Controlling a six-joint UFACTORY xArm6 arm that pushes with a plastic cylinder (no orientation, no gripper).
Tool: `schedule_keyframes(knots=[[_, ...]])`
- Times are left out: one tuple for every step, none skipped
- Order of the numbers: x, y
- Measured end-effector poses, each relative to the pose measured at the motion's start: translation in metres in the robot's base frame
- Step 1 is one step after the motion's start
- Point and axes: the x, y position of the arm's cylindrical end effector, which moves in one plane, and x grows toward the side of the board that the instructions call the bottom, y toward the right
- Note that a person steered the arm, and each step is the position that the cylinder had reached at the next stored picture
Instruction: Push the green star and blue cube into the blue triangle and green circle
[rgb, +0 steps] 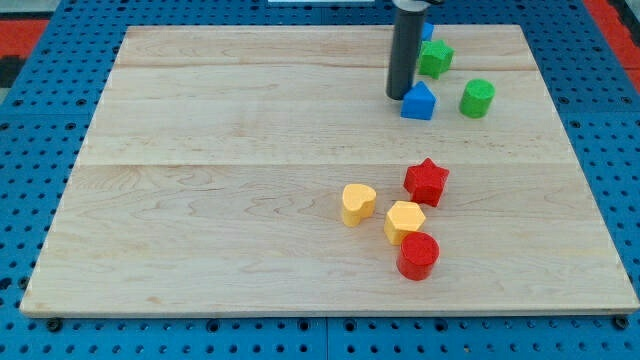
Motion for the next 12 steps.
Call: schedule_keyframes(knots=[[0.008,0.015],[-0.003,0.009],[-0.025,0.001],[-0.057,-0.039],[-0.108,-0.042],[-0.143,-0.04],[-0.144,-0.013],[-0.143,0.037],[-0.128,0.043],[-0.106,0.044],[-0.074,0.053],[-0.04,0.056]])
